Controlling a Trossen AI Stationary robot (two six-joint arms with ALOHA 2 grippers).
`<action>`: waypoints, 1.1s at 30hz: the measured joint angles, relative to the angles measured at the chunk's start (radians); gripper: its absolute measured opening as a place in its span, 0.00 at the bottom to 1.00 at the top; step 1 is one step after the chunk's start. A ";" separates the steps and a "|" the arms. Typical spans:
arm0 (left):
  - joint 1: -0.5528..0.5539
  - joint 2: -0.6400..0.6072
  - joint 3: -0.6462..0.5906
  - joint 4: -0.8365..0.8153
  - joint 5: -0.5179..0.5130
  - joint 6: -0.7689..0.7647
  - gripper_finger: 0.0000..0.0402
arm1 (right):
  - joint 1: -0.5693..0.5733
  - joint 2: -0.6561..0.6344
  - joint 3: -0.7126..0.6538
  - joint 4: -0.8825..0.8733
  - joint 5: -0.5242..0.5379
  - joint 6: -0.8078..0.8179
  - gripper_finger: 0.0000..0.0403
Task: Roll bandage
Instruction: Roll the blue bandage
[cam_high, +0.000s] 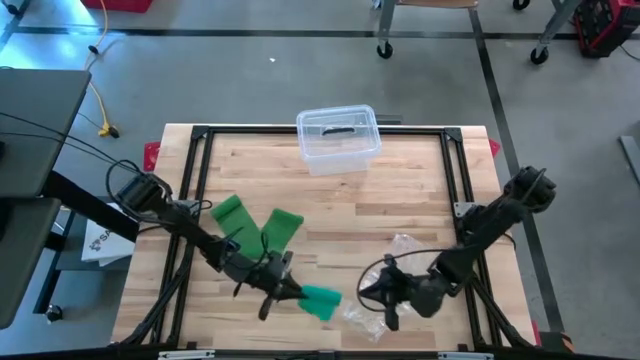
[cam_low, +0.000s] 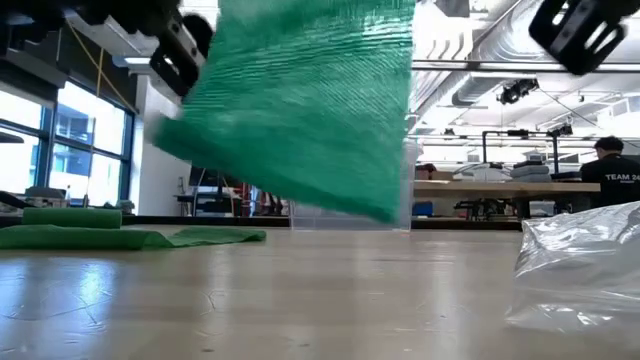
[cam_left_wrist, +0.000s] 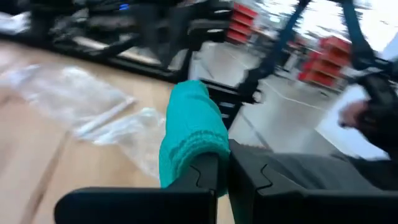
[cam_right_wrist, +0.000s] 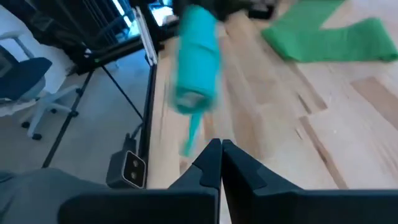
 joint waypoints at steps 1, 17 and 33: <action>0.009 0.010 0.000 -0.001 -0.028 -0.014 0.02 | 0.013 0.000 0.000 0.009 0.021 -0.007 0.00; 0.324 0.280 0.000 0.009 -0.098 -0.075 0.02 | -0.168 0.206 0.000 0.078 -0.099 -0.014 0.12; 0.335 0.291 0.000 0.006 -0.095 -0.064 0.02 | -0.364 0.433 0.094 0.110 -0.357 -0.374 0.36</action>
